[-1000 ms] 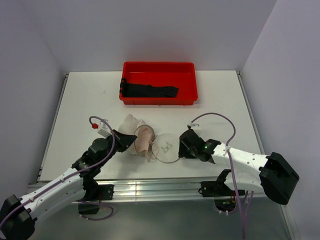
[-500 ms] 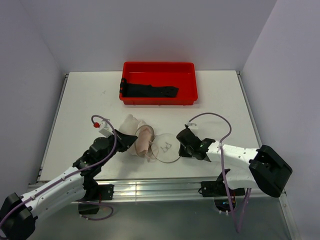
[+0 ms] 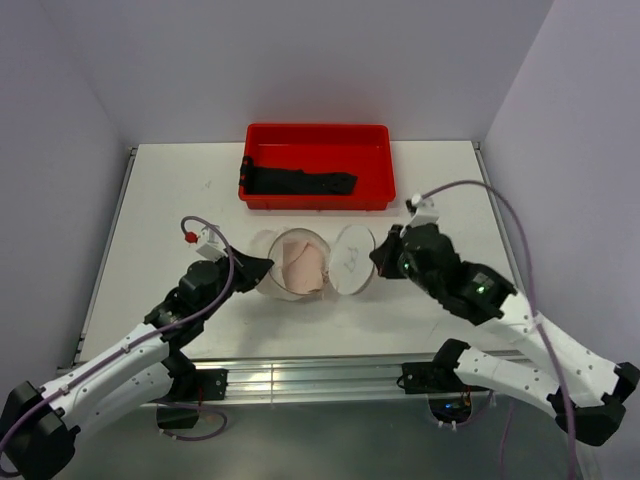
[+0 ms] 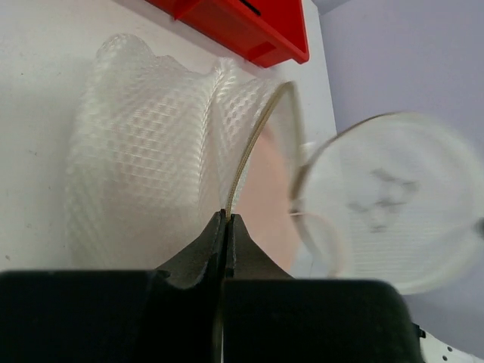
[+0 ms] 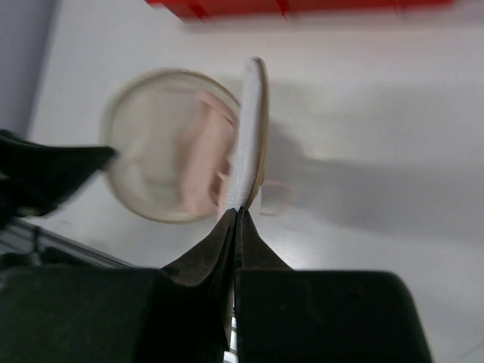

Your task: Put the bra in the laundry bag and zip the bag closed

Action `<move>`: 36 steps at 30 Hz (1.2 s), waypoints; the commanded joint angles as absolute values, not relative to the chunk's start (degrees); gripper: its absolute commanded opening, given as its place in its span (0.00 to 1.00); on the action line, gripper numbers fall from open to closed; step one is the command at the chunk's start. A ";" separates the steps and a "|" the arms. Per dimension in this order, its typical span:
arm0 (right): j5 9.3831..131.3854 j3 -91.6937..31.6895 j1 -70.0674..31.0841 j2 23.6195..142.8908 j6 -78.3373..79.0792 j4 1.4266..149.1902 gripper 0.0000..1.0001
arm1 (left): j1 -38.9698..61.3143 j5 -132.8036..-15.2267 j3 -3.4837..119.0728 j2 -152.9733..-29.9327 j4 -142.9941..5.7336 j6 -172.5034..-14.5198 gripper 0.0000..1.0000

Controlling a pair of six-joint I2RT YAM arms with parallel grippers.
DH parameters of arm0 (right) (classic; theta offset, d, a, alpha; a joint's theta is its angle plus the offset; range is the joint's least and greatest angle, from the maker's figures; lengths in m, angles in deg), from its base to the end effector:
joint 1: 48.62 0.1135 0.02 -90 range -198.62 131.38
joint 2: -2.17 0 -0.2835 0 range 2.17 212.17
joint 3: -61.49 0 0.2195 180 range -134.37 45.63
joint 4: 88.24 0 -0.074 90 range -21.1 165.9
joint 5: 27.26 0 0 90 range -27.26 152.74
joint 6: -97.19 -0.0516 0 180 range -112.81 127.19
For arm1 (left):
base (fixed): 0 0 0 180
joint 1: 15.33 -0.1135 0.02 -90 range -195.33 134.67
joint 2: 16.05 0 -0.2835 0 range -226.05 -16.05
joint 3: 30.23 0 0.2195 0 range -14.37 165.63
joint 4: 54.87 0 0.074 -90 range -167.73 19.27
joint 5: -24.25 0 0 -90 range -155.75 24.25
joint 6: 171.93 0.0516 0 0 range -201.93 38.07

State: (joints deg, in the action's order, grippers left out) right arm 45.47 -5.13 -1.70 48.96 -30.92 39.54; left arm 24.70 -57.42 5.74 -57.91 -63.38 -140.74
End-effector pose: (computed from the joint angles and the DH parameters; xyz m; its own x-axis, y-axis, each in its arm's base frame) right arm 0.1044 0.0892 0.3286 -0.6127 0.2077 -0.7626 -0.1883 0.8987 0.3960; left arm 0.1184 -0.0897 0.2491 -0.5511 -0.6425 -0.5324 0.1110 0.5759 -0.8099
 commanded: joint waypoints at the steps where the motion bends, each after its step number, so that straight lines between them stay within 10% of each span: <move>1: 46.30 -21.92 -0.46 54.10 -23.68 27.06 0.00 | 24.31 -59.24 8.22 -60.16 -64.49 -138.62 0.00; 36: 39.66 -24.34 -3.97 63.62 -20.77 38.64 0.00 | 24.31 -68.03 5.74 -56.48 -65.11 -139.68 0.00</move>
